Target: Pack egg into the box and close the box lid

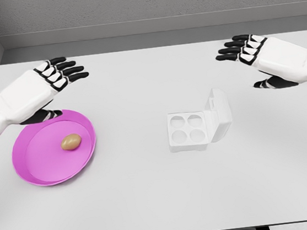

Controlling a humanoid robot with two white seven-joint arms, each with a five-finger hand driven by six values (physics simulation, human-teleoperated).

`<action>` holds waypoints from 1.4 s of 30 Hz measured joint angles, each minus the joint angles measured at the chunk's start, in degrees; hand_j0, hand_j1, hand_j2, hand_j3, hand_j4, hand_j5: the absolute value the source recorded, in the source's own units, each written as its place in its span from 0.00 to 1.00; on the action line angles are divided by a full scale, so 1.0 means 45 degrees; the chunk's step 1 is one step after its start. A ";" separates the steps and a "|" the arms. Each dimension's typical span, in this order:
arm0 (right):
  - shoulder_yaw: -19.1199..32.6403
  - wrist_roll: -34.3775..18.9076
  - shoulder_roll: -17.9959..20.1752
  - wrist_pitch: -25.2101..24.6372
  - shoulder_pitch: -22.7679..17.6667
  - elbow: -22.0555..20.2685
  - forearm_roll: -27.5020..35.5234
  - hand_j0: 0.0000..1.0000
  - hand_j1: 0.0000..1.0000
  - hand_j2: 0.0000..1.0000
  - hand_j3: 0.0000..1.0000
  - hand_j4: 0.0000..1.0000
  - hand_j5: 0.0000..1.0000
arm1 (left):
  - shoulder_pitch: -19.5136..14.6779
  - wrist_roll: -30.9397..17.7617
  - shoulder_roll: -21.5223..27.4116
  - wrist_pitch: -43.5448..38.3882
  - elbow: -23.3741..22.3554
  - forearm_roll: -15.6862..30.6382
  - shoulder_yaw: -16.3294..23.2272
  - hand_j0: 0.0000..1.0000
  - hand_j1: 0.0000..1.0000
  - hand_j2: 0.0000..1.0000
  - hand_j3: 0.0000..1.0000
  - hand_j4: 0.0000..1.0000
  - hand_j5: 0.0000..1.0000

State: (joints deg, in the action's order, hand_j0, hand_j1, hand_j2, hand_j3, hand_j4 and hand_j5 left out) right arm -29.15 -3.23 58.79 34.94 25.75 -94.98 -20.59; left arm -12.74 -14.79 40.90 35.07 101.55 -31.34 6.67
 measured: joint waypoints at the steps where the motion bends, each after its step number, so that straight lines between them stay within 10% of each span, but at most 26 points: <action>1: 0.0001 -0.0020 0.0124 0.0005 0.0020 0.0024 0.0021 1.00 1.00 1.00 1.00 1.00 1.00 | 0.0000 -0.0001 -0.0038 0.0000 -0.0016 0.0012 -0.0009 1.00 1.00 1.00 1.00 1.00 1.00; 6: 0.0005 -0.0082 0.0423 0.0016 0.0020 0.0087 0.0042 1.00 1.00 1.00 1.00 1.00 1.00 | 0.0566 -0.0185 0.0003 0.0002 0.0013 0.1044 -0.0036 1.00 1.00 1.00 1.00 1.00 1.00; 13: 0.0004 -0.0358 0.0486 0.0018 0.0000 0.0763 -0.0020 1.00 1.00 1.00 1.00 1.00 1.00 | 0.0664 -0.3840 0.0786 -0.1576 0.0119 0.4304 -0.0044 1.00 1.00 1.00 1.00 1.00 1.00; 25: -0.0024 -0.4809 0.0243 0.0037 0.0020 0.2173 -0.0041 1.00 1.00 1.00 1.00 1.00 1.00 | 0.0918 -0.4483 0.0595 -0.6417 -0.0015 0.7959 -0.0334 0.99 0.99 0.99 0.99 0.99 0.99; 32: -0.0109 -0.5165 0.0064 0.0040 0.0020 0.2528 -0.0186 1.00 1.00 1.00 1.00 1.00 1.00 | 0.1484 -0.4494 -0.0678 -0.7050 -0.0048 0.6125 -0.0232 0.80 0.80 0.80 0.80 0.80 0.80; 42: -0.0249 -0.5219 -0.0093 0.0040 0.0000 0.2708 -0.0454 1.00 1.00 1.00 1.00 1.00 1.00 | 0.2012 -0.4495 -0.1786 -0.7125 -0.0409 0.4659 -0.0370 0.82 0.82 0.82 0.82 0.82 0.82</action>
State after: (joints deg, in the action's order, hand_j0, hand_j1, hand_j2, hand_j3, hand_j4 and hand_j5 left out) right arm -30.27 -26.72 58.38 35.12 25.75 -82.80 -22.63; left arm -3.69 -35.02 32.87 3.01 99.71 -10.37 5.00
